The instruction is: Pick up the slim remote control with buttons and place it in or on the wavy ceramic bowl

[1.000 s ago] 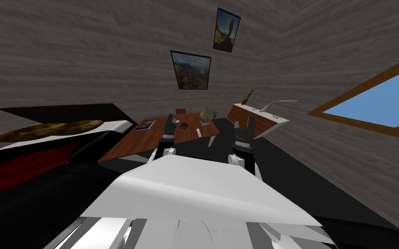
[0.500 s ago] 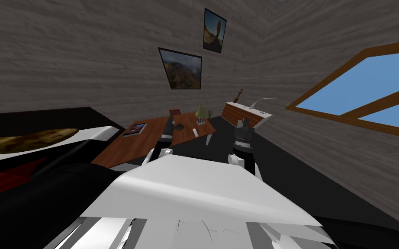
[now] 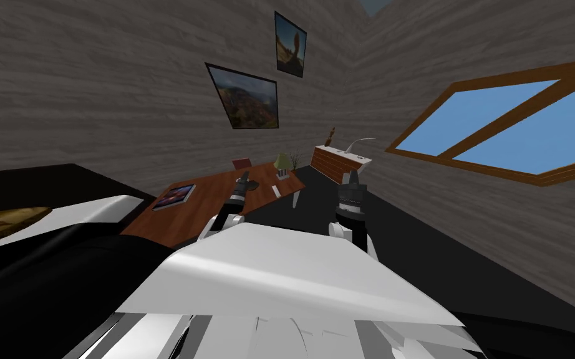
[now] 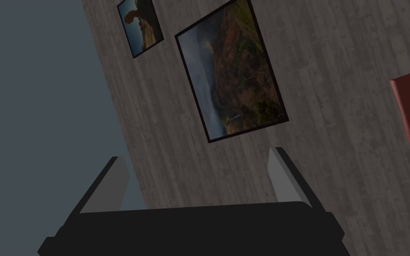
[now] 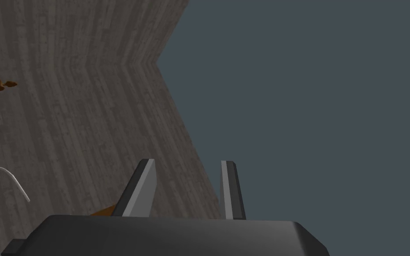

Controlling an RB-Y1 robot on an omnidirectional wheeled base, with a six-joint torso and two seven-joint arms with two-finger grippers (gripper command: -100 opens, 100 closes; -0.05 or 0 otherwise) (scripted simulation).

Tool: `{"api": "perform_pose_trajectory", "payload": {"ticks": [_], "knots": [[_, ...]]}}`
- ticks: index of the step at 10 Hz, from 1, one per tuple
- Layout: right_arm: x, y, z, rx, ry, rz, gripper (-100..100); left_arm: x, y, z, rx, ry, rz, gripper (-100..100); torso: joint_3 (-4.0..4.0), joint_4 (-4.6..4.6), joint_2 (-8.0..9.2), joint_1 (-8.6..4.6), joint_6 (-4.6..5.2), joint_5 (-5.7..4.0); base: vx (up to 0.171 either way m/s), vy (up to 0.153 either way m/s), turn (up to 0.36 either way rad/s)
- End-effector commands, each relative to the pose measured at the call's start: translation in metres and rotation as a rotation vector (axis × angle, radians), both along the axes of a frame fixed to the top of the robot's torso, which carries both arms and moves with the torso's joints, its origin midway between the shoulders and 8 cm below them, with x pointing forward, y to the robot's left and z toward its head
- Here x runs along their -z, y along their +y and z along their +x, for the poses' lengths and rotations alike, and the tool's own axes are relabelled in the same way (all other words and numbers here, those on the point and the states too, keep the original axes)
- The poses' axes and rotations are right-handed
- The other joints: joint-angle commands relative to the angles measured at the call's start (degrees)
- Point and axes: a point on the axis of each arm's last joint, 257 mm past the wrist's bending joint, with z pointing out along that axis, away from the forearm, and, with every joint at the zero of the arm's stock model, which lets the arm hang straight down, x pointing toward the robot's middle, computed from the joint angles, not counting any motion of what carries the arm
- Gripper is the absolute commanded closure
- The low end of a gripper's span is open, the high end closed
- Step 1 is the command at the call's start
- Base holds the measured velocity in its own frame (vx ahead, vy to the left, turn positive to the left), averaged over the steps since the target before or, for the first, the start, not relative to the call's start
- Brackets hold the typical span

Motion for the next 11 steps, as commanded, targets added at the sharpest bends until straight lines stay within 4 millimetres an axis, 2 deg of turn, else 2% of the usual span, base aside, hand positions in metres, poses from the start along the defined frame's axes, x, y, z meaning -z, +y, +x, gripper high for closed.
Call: {"api": "perform_pose_trajectory", "payload": {"ticks": [1, 2, 4, 5, 6, 7, 8, 9, 10, 11], "knots": [[0.0, 0.0, 0.0, 0.0, 0.0, 0.0, 0, 0.019, 0.018, 0.002, -0.032, 0.07, 0.022, -100, 0.0, 0.0, 0.0, 0.0, 0.0, 0.0, -0.011, 0.0, -0.345], [0.0, 0.0, 0.0, 0.0, 0.0, 0.0, 0, 0.023, 0.018, 0.003, -0.035, 0.084, 0.02, -100, 0.0, 0.0, 0.0, 0.0, 0.0, 0.0, -0.009, 0.004, -0.133], [0.0, 0.0, 0.0, 0.0, 0.0, 0.0, 0, 0.048, 0.043, 0.002, -0.078, 0.178, 0.046, -100, -0.01, -0.01, -0.02, 0.0, 0.0, 0.0, -0.006, -0.004, -0.322], [0.0, 0.0, 0.0, 0.0, 0.0, 0.0, 0, 0.051, 0.043, 0.002, -0.08, 0.192, 0.044, -100, -0.01, -0.01, -0.02, -0.01, 0.0, 0.0, -0.003, 0.003, -0.145], [0.0, 0.0, 0.0, 0.0, 0.0, 0.0, 0, 0.065, 0.056, 0.0, -0.103, 0.244, 0.055, -100, -0.02, -0.01, -0.03, 0.01, -0.05, 0.0, 0.001, -0.006, -0.262], [0.0, 0.0, 0.0, 0.0, 0.0, 0.0, 0, 0.067, 0.057, 0.0, -0.104, 0.251, 0.054, -100, -0.03, -0.01, -0.05, 0.0, -0.01, 0.0, 0.003, 0.0, -0.13], [0.0, 0.0, 0.0, 0.0, 0.0, 0.0, 0, 0.083, 0.07, -0.003, -0.127, 0.309, 0.064, -100, -0.03, -0.01, -0.06, 0.0, -0.06, 0.0, 0.008, -0.007, -0.266], [0.0, 0.0, 0.0, 0.0, 0.0, 0.0, 0, 0.084, 0.07, -0.003, -0.127, 0.313, 0.063, -100, -0.04, -0.02, -0.07, -0.01, -0.02, 0.0, 0.007, -0.001, -0.126], [0.0, 0.0, 0.0, 0.0, 0.0, 0.0, 0, 0.097, 0.084, -0.008, -0.148, 0.363, 0.073, -100, -0.04, -0.02, -0.08, -0.01, -0.06, 0.0, 0.012, -0.009, -0.22], [0.0, 0.0, 0.0, 0.0, 0.0, 0.0, 0, 0.101, 0.084, -0.008, -0.15, 0.378, 0.071, -100, -0.05, -0.02, -0.08, -0.02, -0.03, 0.0, 0.013, -0.003, -0.149]]}}
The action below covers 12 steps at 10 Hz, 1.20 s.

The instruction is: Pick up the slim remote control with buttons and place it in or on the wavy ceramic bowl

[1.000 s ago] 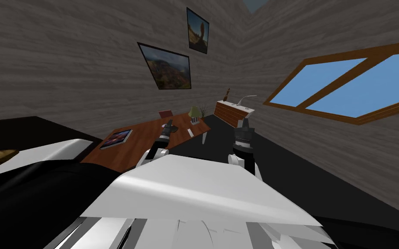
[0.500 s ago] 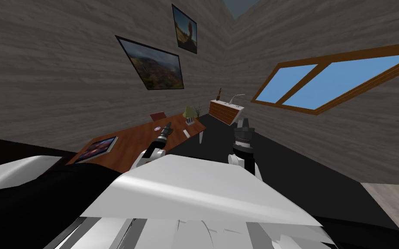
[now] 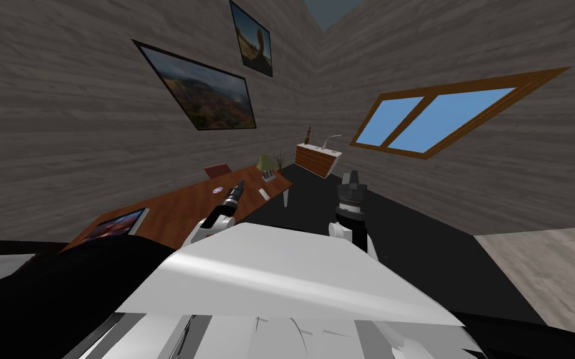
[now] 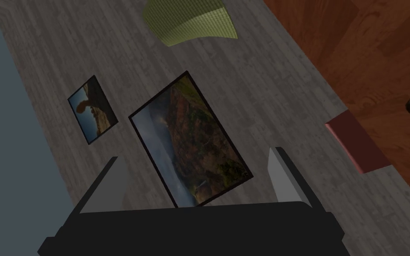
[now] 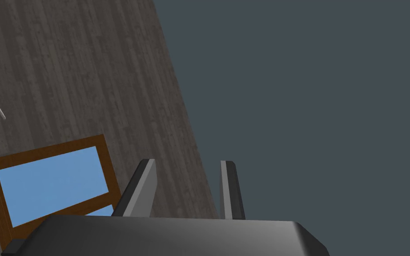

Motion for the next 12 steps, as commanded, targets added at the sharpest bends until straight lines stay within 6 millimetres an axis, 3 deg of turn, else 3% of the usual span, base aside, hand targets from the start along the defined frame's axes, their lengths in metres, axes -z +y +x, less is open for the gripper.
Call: {"api": "perform_pose_trajectory", "payload": {"ticks": [1, 6, 9, 12], "knots": [[0.0, 0.0, 0.0, 0.0, 0.0, 0.0, 0, 0.015, 0.015, -0.005, -0.025, 0.062, 0.011, -100, 0.0, 0.0, 0.0, 0.0, 0.0, 0.0, 0.022, -0.009, -0.229], [0.0, 0.0, 0.0, 0.0, 0.0, 0.0, 0, 0.061, 0.044, -0.024, -0.074, 0.231, 0.009, -100, -0.04, -0.02, -0.07, 0.0, 0.02, 0.0, 0.029, -0.004, -0.193], [0.0, 0.0, 0.0, 0.0, 0.0, 0.0, 0, 0.097, 0.07, -0.048, -0.114, 0.364, 0.006, -100, -0.06, -0.03, -0.1, 0.0, -0.03, 0.0, 0.047, -0.006, -0.201], [0.0, 0.0, 0.0, 0.0, 0.0, 0.0, 0, 0.122, 0.082, -0.066, -0.134, 0.462, -0.007, -100, -0.09, -0.03, -0.15, -0.01, 0.01, 0.0, 0.047, 0.002, -0.157]]}}
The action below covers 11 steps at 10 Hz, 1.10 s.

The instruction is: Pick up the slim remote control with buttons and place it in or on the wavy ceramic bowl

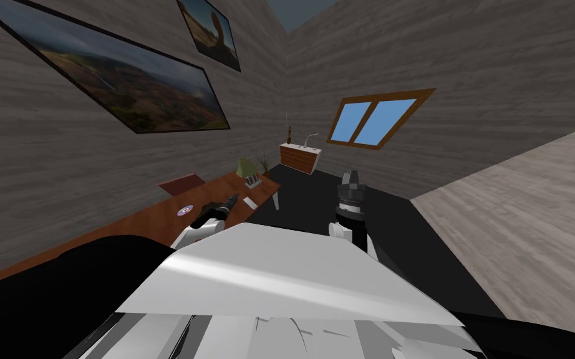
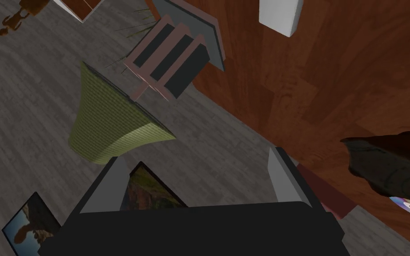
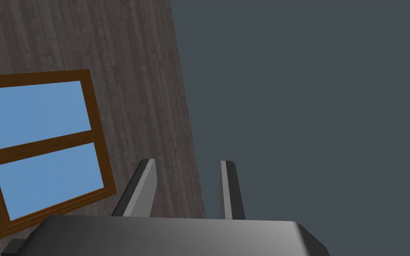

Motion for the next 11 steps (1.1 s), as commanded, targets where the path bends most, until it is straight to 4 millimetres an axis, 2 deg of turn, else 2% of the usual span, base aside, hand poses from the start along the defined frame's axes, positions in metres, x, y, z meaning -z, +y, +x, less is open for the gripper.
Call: {"api": "perform_pose_trajectory", "payload": {"ticks": [1, 2, 3, 4, 5, 7, 8, 9, 10, 11], "knots": [[0.0, 0.0, 0.0, 0.0, 0.0, 0.0, 0, 0.022, 0.014, -0.021, -0.022, 0.083, -0.012, -100, 0.0, 0.0, 0.0, 0.0, 0.0, 0.0, 0.069, 0.006, -0.181], [0.0, 0.0, 0.0, 0.0, 0.0, 0.0, 0, 0.025, 0.013, -0.023, -0.023, 0.098, -0.017, -100, -0.03, -0.01, -0.06, 0.01, 0.03, 0.0, 0.063, 0.003, -0.143], [0.0, 0.0, 0.0, 0.0, 0.0, 0.0, 0, 0.041, 0.023, -0.039, -0.039, 0.158, -0.027, -100, -0.03, -0.01, -0.06, 0.0, 0.02, 0.01, 0.079, 0.009, -0.25], [0.0, 0.0, 0.0, 0.0, 0.0, 0.0, 0, 0.045, 0.023, -0.042, -0.041, 0.174, -0.033, -100, -0.06, -0.02, -0.11, 0.02, 0.05, 0.01, 0.066, 0.013, -0.083], [0.0, 0.0, 0.0, 0.0, 0.0, 0.0, 0, 0.058, 0.031, -0.058, -0.055, 0.225, -0.042, -100, -0.05, -0.02, -0.08, 0.01, -0.01, 0.01, 0.068, -0.005, -0.191], [0.0, 0.0, 0.0, 0.0, 0.0, 0.0, 0, 0.063, 0.03, -0.062, -0.057, 0.249, -0.052, -100, -0.04, -0.01, -0.07, -0.03, 0.0, -0.01, 0.047, 0.003, -0.028], [0.0, 0.0, 0.0, 0.0, 0.0, 0.0, 0, 0.078, 0.037, -0.081, -0.071, 0.311, -0.069, -100, 0.01, 0.0, 0.02, -0.04, -0.01, -0.01, 0.066, 0.004, -0.187], [0.0, 0.0, 0.0, 0.0, 0.0, 0.0, 0, 0.08, 0.036, -0.083, -0.072, 0.321, -0.073, -100, -0.02, 0.0, -0.05, -0.02, 0.03, 0.0, 0.066, 0.013, -0.102], [0.0, 0.0, 0.0, 0.0, 0.0, 0.0, 0, 0.092, 0.042, -0.1, -0.084, 0.371, -0.09, -100, -0.04, -0.01, -0.06, 0.0, 0.0, 0.0, 0.086, 0.016, -0.139], [0.0, 0.0, 0.0, 0.0, 0.0, 0.0, 0, 0.096, 0.041, -0.104, -0.085, 0.39, -0.098, -100, -0.07, -0.02, -0.13, 0.02, 0.02, 0.0, 0.08, 0.02, -0.089]]}}
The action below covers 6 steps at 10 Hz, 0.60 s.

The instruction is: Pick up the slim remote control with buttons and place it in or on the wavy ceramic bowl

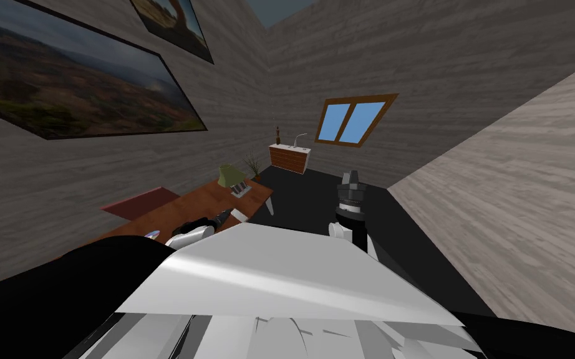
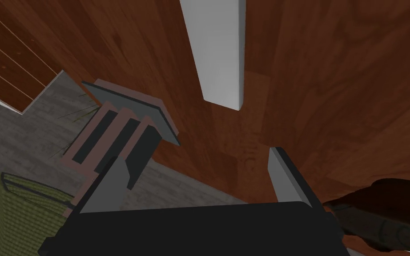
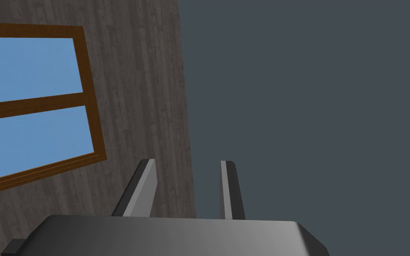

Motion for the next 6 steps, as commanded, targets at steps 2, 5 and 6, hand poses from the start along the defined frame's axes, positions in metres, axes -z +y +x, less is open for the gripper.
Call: {"api": "perform_pose_trajectory", "payload": {"ticks": [2, 5, 6], "knots": [[0.0, 0.0, 0.0, 0.0, 0.0, 0.0, 0, 0.017, 0.002, -0.027, -0.016, 0.085, -0.035, -100, -0.01, 0.0, -0.03, -0.02, 0.02, 0.0, 0.082, 0.009, -0.12], [0.0, 0.0, 0.0, 0.0, 0.0, 0.0, 0, 0.042, 0.004, -0.069, -0.042, 0.199, -0.093, -100, -0.01, -0.01, -0.01, -0.02, -0.01, 0.0, 0.086, 0.017, -0.109], [0.0, 0.0, 0.0, 0.0, 0.0, 0.0, 0, 0.052, 0.004, -0.088, -0.053, 0.247, -0.122, -100, -0.01, 0.0, -0.02, -0.02, 0.01, 0.0, 0.147, 0.031, -0.188]]}}
